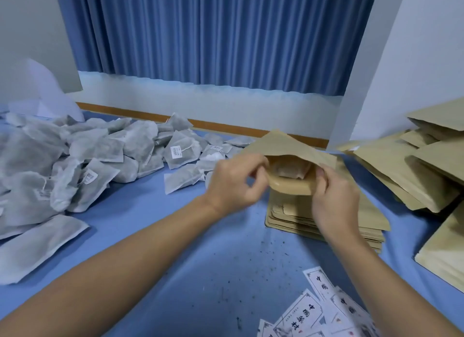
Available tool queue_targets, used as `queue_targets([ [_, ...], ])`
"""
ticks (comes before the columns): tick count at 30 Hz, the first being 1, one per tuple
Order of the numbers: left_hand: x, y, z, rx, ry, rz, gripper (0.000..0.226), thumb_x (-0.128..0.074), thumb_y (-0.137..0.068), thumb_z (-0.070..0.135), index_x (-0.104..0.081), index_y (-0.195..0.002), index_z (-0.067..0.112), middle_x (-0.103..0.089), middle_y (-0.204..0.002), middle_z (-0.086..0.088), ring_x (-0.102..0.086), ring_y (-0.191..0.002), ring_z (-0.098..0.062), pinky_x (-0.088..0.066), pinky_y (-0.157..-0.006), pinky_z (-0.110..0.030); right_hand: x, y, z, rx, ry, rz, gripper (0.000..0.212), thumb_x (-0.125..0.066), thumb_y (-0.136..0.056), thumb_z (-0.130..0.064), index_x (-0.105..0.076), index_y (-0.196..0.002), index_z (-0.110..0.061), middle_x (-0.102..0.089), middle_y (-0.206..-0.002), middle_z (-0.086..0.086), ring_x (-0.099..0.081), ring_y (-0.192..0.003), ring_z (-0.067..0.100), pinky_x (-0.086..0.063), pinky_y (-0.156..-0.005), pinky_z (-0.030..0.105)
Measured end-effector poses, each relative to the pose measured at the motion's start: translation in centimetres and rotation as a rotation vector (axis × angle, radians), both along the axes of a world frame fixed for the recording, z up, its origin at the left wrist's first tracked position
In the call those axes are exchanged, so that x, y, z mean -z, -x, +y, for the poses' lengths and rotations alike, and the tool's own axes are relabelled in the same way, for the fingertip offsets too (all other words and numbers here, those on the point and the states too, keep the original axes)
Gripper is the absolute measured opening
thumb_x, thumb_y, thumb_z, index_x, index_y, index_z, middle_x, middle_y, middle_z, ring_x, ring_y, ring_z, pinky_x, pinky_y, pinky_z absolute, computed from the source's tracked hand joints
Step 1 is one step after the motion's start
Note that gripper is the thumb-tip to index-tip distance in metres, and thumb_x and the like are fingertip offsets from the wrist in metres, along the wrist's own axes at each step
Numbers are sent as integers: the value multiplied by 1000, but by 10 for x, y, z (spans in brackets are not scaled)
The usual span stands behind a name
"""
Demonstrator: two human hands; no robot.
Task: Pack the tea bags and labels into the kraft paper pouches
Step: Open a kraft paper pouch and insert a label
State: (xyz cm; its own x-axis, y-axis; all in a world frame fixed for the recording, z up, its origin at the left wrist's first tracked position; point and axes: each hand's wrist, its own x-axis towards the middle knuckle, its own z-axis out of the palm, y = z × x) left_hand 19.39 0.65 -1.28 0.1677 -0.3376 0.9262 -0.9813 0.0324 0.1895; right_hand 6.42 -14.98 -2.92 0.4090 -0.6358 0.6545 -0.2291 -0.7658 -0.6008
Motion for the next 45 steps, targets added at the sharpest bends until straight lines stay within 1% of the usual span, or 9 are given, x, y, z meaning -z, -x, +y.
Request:
queue_targets([
  [3,-14,-44,-6,-218,29,324,15,-49,-87,19,-62,-81,15,-61,-68,3,-57,-65,-19,-49,-61,-41,-7,-8,-20,36,-18,26,29,-42,-107,-20,-68,-112,-8,-64,-80,15,-42,-66,25,-18,-62,26],
  [6,-14,-106,-29,-395,-365,519,26,-50,-92,26,-65,-112,20,-67,-115,-3,-59,-108,-25,-50,-92,-45,-5,-20,-35,61,-41,51,31,-40,-108,-21,-68,-111,-9,-56,-76,5,-40,-69,24,-18,-61,26],
  [10,7,-172,-56,-476,-780,673,58,-47,-94,47,-37,-151,37,-34,-157,-9,-28,-145,-33,-26,-116,-54,6,-31,-46,36,-73,70,28,-42,-106,-18,-67,-107,-7,-56,-72,-1,-48,-66,20,-21,-61,26],
  [16,12,-237,-63,-975,-1095,457,72,-8,-87,75,-11,-154,48,6,-167,-7,13,-151,-39,11,-99,-83,31,-26,-53,54,-41,156,36,-43,-105,-18,-63,-134,-13,-72,-110,10,-60,-98,28,-30,-77,19],
  [23,29,-248,-56,-991,-1195,643,91,-15,-77,88,-33,-150,37,-11,-164,-17,-11,-146,-50,-6,-111,-72,45,-22,-58,93,-59,112,35,-46,-103,-18,-65,-132,-13,-68,-86,4,-50,-76,16,-33,-75,24],
  [28,45,-223,-54,-865,-1083,575,79,-27,-76,83,-40,-143,43,-18,-164,-4,-9,-149,-38,-20,-107,-67,45,-26,-54,49,-66,183,35,-50,-103,-19,-63,-135,-13,-74,-107,9,-53,-83,13,-33,-76,14],
  [35,45,-153,-48,-663,-1028,454,60,-38,-82,72,-51,-127,35,-47,-144,-5,-31,-131,-38,-38,-100,-54,45,-26,-53,12,-19,193,29,-50,-103,-17,-67,-128,-13,-62,-78,-2,-46,-62,-4,-32,-64,18],
  [39,52,-89,-40,-518,-966,327,56,-30,-84,74,-55,-122,42,-51,-137,0,-39,-128,-32,-37,-97,-54,46,-24,-53,19,-14,200,31,-50,-103,-20,-66,-130,-13,-68,-84,6,-47,-64,9,-38,-69,26],
  [45,-11,-141,-9,-786,-511,75,53,-27,-91,66,-65,-105,33,-60,-117,2,-51,-108,-23,-33,-90,-49,50,-24,-55,13,-9,220,35,-50,-103,-23,-62,-135,-13,-73,-106,15,-56,-80,22,-41,-81,27],
])
